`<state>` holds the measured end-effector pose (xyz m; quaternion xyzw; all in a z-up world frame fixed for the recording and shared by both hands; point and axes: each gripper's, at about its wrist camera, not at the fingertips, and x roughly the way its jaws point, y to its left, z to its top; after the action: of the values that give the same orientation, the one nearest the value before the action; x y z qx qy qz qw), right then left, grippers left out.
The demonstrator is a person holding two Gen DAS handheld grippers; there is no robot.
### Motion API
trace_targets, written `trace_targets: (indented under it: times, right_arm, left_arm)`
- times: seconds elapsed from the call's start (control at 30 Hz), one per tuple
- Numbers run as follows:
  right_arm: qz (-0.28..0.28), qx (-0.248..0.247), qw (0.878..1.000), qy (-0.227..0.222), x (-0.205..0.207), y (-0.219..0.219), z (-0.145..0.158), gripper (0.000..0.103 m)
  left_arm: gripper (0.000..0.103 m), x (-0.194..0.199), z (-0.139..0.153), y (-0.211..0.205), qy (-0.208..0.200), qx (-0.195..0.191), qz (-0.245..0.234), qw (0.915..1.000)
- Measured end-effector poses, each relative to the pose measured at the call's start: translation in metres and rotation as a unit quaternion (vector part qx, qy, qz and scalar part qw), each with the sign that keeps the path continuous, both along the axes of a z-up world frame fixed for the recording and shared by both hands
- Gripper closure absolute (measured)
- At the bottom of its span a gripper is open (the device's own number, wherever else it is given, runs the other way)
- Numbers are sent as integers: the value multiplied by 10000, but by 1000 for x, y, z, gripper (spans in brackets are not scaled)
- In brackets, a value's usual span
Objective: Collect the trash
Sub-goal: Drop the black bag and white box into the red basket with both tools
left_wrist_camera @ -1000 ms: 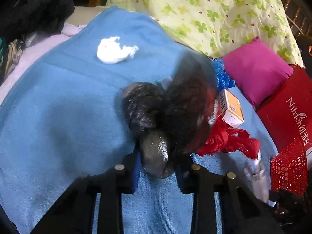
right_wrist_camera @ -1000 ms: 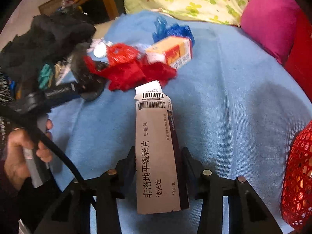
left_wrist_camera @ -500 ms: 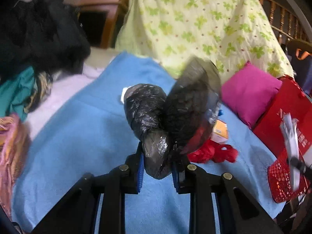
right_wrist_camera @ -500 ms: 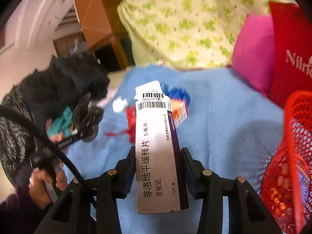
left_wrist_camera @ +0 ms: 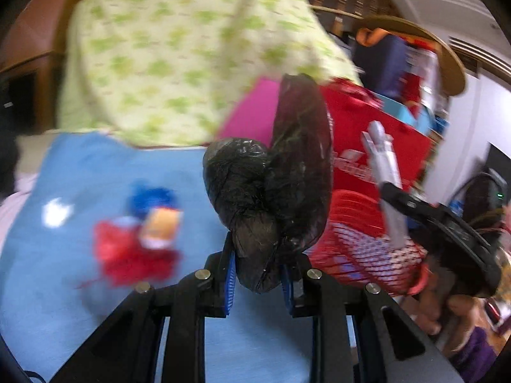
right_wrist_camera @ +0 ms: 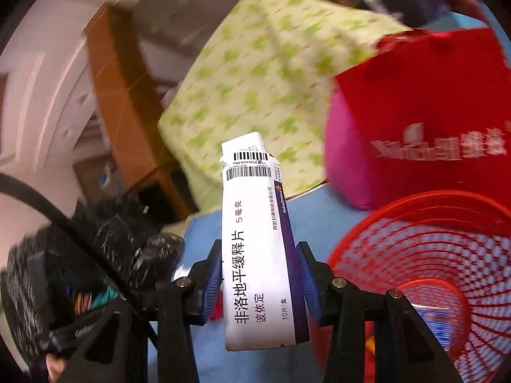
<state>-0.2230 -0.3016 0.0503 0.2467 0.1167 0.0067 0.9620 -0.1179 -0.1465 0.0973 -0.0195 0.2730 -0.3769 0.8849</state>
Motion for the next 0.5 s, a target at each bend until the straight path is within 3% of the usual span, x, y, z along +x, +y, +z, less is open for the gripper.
trace_targets:
  times: [0.33,0.4,0.43,0.47,0.5]
  right_arm:
    - [-1147,1080,9875,-101,-57,-98,-17,54]
    - [-1253,1292,9837,-38,-63,-110,-23,54]
    - [-1289,1384,9819,-15,-62,-117,-25,54]
    - [-1360,1520,9790,18,-64,-123,-27,44]
    - [-1421,1654,9759,19,-66,-128,-30,37]
  left_arm:
    - [74,-23,6,-124,220,299,-1097,9933]
    - [62,-21,2,-143,278,412,-1124,9924]
    - [44,-20,-1,-150,326,435,-1159,9918]
    - [28,-19,-3,-154,342,468,-1114,9921]
    - [26,-20,-5,-155,329,473,-1010,9932]
